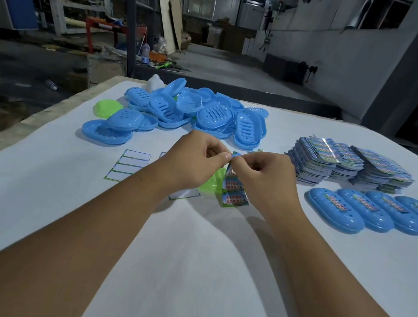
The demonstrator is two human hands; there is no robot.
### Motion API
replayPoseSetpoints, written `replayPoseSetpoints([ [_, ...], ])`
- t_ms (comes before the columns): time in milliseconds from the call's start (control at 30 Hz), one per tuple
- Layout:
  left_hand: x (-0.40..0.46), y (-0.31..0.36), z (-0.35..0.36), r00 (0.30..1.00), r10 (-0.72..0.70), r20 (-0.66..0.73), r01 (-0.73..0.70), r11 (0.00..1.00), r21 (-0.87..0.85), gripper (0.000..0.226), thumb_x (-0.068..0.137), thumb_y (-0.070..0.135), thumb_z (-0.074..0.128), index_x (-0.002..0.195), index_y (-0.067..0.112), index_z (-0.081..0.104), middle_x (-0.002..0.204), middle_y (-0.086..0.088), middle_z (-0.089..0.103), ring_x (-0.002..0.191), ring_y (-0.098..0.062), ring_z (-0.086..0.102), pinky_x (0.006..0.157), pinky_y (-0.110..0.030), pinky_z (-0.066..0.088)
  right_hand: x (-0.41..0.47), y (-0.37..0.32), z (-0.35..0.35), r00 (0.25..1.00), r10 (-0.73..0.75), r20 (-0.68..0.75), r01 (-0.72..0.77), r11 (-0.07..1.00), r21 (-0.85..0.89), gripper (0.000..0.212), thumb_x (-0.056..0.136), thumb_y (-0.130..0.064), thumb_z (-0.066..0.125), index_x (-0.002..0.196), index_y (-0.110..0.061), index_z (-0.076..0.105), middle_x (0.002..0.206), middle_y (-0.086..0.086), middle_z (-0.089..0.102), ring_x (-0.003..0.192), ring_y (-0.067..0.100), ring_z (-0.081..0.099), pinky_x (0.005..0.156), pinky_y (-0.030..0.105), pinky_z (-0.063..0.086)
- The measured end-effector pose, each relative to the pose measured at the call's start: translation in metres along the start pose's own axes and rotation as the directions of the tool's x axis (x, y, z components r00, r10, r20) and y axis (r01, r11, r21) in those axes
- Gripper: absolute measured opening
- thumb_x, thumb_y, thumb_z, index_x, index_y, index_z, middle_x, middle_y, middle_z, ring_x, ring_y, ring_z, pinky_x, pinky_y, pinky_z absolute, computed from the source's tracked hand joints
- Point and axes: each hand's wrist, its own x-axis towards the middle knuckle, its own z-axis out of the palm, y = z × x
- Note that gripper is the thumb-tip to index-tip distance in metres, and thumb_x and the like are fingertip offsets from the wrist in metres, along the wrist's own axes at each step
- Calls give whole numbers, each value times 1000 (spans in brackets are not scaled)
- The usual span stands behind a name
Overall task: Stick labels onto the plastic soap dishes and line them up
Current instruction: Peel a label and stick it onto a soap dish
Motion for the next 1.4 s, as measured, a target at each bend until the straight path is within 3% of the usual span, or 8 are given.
replayPoseSetpoints([
  [367, -3, 1, 8, 999, 24, -27, -21, 994, 109, 12, 95, 27, 65, 87, 28, 74, 73, 14, 69, 66, 1, 60, 65, -19, 48, 1, -1, 2, 999, -28, -29, 23, 990, -141, 38, 69, -47, 51, 65, -16, 72, 59, -2, 67, 62, 20, 62, 59, 41, 57],
  [533, -2, 1, 7, 999, 10, -38, -5, 992, 125, 12, 95, 29, 63, 92, 27, 75, 74, 16, 67, 69, 0, 61, 61, -17, 43, 1, -1, 3, 999, -40, -19, 37, 990, -135, 38, 74, -40, 52, 69, -6, 69, 61, 11, 62, 54, 18, 46, 56, 40, 50],
  [867, 1, 1, 3, 983, -122, -135, 136, 986, 99, 18, 87, 30, 65, 73, 20, 70, 60, 12, 63, 58, -3, 55, 57, -24, 41, 7, 4, -2, 1000, 16, 4, -16, 998, -60, 32, 83, -21, 59, 57, -4, 54, 47, -4, 36, 50, 9, 29, 51, 28, 28],
  [967, 2, -1, -3, 966, -192, -173, 217, 967, 135, 29, 86, 31, 60, 74, 5, 66, 62, 3, 58, 58, -14, 50, 57, -31, 43, 8, 6, -3, 999, 47, 24, -46, 998, -45, 30, 82, -21, 59, 66, 4, 60, 59, 19, 48, 54, 10, 30, 54, 29, 28],
  [1133, 4, -5, -17, 943, -273, -188, 319, 905, 282, 32, 87, 33, 52, 65, 10, 54, 64, -11, 50, 62, -23, 47, 57, -38, 41, 8, 9, -3, 996, 79, 36, -77, 996, -37, 31, 80, -21, 60, 70, 8, 62, 57, 10, 43, 53, 12, 29, 48, 28, 25],
  [1200, 7, -9, -23, 931, -304, -202, 358, 867, 346, 39, 87, 36, 51, 84, -1, 63, 81, -26, 59, 70, -32, 56, 57, -33, 35, 8, 9, -3, 996, 80, 28, -79, 996, -42, 31, 79, -20, 60, 71, 9, 61, 56, 7, 38, 52, 12, 27, 46, 26, 23],
  [1267, 10, -15, -28, 920, -319, -228, 388, 820, 421, 48, 86, 38, 50, 103, -5, 63, 100, -25, 64, 89, -39, 62, 60, -34, 35, 8, 9, -4, 996, 91, 24, -90, 995, -39, 32, 79, -20, 60, 72, 11, 60, 57, 8, 36, 51, 12, 26, 46, 27, 22],
  [1400, 13, -29, -40, 903, -294, -315, 429, 682, 593, 33, 90, 44, 48, 91, 11, 54, 87, -7, 55, 84, -30, 53, 66, -34, 39, 9, 11, -4, 993, 116, 21, -114, 992, -59, 34, 80, -22, 60, 75, 11, 62, 57, 7, 35, 51, 14, 27, 47, 27, 22],
])
